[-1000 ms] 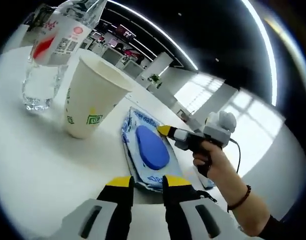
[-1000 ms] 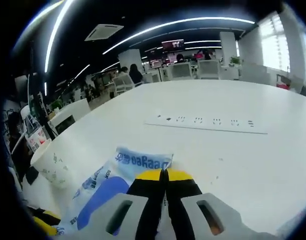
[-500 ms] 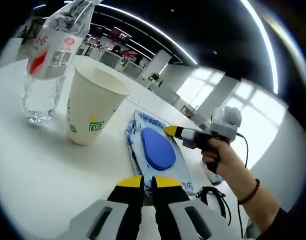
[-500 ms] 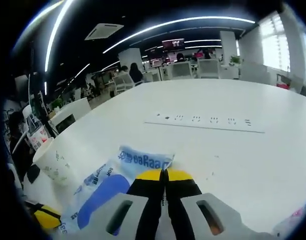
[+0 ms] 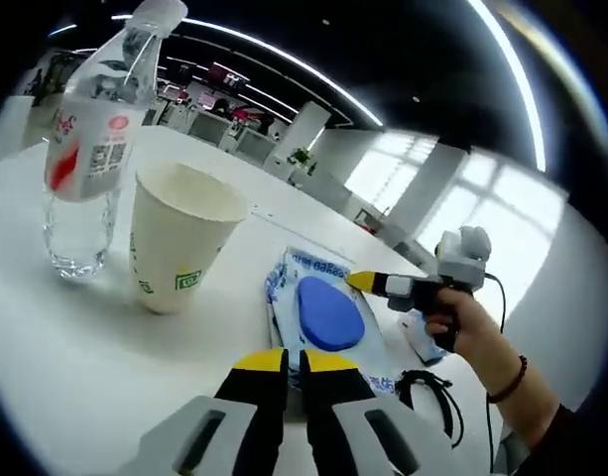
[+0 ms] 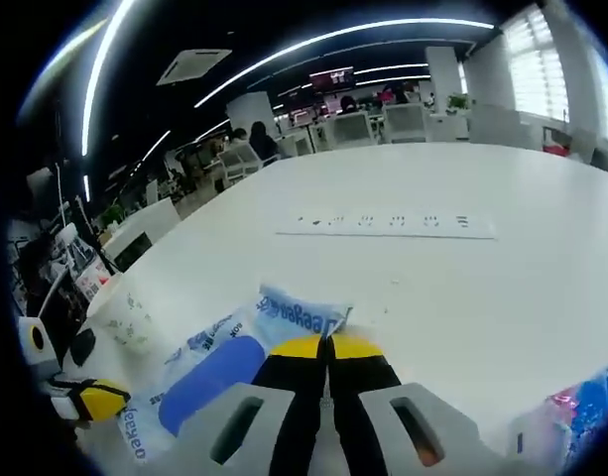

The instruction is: Arrange the tabletop items into an orderly group along one side of the table until the central work area is clear of visible clutter.

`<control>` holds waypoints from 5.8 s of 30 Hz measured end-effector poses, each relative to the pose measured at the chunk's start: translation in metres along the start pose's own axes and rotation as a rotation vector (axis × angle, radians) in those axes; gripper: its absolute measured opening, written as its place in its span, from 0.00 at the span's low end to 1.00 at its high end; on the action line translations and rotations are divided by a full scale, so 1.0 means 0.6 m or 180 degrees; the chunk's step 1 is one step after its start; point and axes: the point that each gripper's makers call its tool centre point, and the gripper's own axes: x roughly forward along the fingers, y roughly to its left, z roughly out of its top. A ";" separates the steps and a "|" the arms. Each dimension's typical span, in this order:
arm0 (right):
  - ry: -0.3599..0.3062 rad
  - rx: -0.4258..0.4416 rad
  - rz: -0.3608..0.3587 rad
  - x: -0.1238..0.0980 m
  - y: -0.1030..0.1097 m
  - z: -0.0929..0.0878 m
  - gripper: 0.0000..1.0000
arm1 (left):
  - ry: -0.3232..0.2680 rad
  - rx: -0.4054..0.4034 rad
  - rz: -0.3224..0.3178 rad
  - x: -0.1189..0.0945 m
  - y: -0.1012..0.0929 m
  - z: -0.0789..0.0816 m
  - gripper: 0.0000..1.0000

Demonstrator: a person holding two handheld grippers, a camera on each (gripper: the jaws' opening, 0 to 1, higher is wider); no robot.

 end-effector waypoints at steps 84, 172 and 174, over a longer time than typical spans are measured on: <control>0.0103 0.0601 0.0454 -0.168 0.037 -0.081 0.00 | 0.0391 0.1455 0.0661 0.038 -0.016 0.141 0.00; -0.1031 -0.0564 0.0145 -0.296 0.005 -0.059 0.35 | 0.0135 0.2195 -0.0053 0.078 -0.209 0.066 0.47; -0.1090 -0.0576 0.0145 -0.303 0.002 -0.057 0.36 | 0.0050 0.2236 -0.0160 0.078 -0.225 0.063 0.47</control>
